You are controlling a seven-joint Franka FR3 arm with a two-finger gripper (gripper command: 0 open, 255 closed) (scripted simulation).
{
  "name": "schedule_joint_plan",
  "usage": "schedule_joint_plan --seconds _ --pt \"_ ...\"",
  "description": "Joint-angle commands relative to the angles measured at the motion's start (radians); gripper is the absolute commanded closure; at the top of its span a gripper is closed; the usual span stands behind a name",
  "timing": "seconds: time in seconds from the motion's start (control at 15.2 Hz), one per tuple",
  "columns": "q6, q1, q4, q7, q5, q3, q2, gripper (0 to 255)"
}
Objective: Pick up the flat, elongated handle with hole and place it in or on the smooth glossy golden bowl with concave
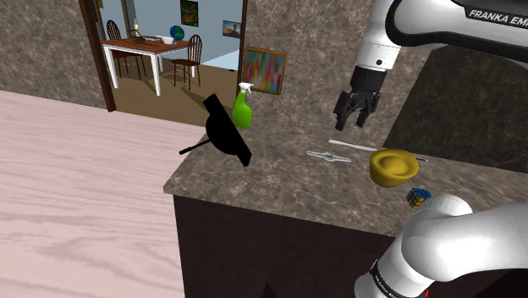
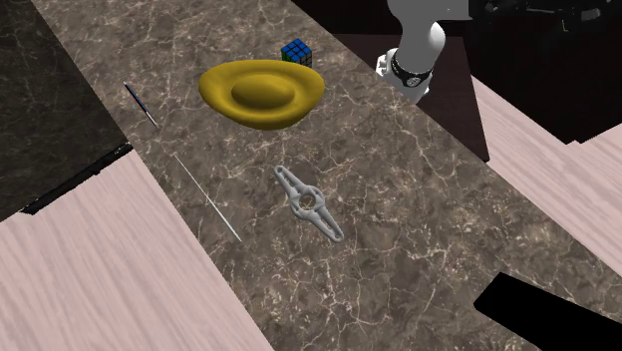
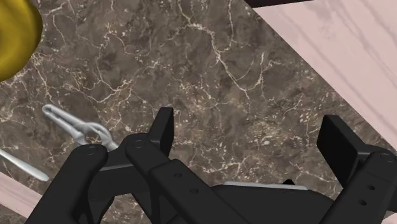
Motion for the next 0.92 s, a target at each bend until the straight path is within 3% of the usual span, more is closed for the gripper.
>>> schedule_joint_plan --seconds 0.0,0.46,0.86 --pt "0.0 0.0 0.0 0.0 0.0 0.0 0.0 0" --pt "0.143 -0.006 -0.119 -0.244 -0.115 -0.159 0.013 0" --pt "0.288 -0.007 -0.16 -0.45 -0.2 -0.306 0.098 0"
